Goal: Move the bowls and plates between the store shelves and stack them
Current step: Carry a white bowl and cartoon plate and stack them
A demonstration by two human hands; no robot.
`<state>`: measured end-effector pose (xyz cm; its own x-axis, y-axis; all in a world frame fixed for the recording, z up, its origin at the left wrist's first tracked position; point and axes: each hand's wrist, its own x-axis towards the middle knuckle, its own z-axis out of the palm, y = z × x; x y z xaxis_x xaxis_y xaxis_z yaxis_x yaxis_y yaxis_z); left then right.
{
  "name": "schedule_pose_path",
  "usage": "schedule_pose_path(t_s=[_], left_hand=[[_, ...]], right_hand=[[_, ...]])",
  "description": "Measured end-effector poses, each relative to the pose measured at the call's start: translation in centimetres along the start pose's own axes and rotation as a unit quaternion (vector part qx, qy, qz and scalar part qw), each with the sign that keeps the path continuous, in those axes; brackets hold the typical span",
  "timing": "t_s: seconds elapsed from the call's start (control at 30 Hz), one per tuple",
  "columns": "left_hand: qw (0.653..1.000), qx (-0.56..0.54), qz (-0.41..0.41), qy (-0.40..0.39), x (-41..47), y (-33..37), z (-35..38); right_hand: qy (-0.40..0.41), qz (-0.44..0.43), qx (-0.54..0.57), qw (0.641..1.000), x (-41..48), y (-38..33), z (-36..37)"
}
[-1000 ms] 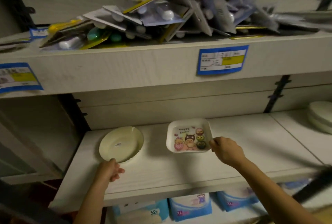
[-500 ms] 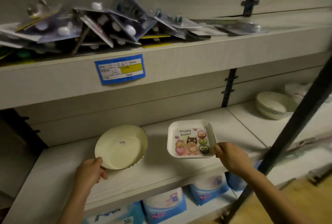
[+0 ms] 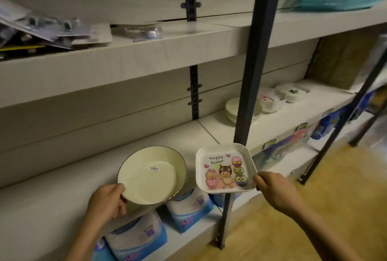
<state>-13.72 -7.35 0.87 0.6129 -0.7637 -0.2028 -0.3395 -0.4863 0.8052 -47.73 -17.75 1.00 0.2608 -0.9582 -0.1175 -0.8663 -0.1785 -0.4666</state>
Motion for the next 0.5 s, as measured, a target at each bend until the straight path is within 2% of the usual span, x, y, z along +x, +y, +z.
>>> schedule_pose_path(t_s=[0.5], left_hand=[[0.991, 0.037, 0.052, -0.116, -7.1, 9.2, 16.1]], right_hand=[[0.046, 0.116, 0.011, 0.992, -3.6, 18.2, -8.3]])
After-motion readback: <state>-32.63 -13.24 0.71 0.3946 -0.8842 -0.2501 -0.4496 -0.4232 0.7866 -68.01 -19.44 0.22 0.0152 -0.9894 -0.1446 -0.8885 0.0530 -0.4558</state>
